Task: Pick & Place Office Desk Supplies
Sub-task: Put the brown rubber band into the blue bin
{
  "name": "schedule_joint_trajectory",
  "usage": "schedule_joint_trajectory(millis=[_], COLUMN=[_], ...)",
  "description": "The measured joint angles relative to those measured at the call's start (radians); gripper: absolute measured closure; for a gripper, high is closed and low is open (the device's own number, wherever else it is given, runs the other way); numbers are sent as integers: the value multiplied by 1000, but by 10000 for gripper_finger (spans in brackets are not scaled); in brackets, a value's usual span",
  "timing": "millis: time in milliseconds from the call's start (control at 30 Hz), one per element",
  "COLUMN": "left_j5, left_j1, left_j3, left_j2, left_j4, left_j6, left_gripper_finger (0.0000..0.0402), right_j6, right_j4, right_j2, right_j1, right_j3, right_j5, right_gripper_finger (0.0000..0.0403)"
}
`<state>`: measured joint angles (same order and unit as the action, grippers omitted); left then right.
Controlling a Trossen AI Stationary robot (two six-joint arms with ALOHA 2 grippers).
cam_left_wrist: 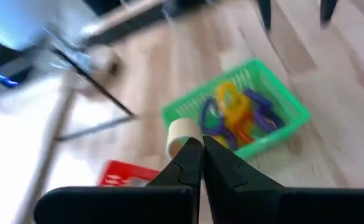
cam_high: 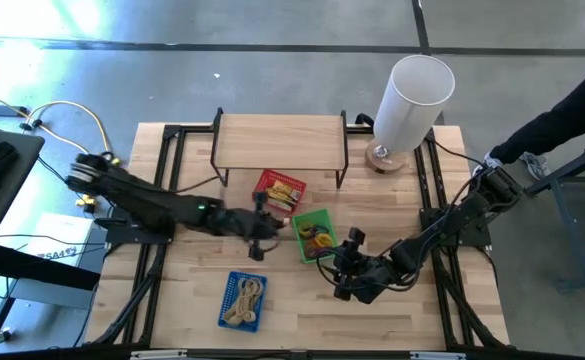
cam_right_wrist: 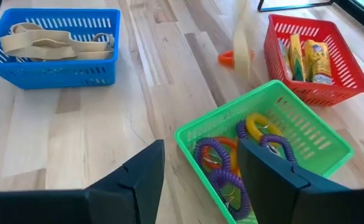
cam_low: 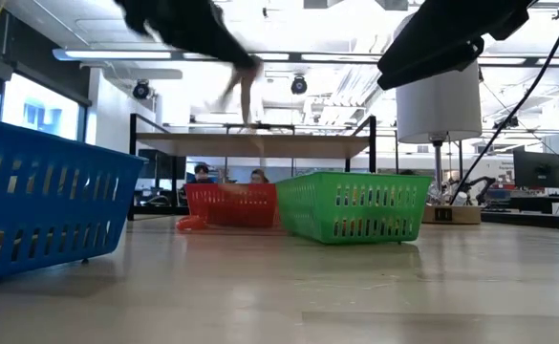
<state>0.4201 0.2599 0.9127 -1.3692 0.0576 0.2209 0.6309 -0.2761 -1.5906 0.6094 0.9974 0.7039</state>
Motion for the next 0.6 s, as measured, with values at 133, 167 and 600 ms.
schedule_joint_trajectory(millis=[133,167,600], left_j5=[250,317,272], left_j1=[81,101,298], left_j3=[1,2,271], left_j2=[116,139,195], left_j4=[41,42,371], left_j6=[39,44,-274], left_gripper_finger=[401,401,401], right_j6=[-4,-4,0], right_j4=[5,7,46], right_j2=[0,0,0], right_j1=[0,0,3], right_j3=[0,0,0], right_j5=[-3,-3,-59], right_gripper_finger=[213,213,213])
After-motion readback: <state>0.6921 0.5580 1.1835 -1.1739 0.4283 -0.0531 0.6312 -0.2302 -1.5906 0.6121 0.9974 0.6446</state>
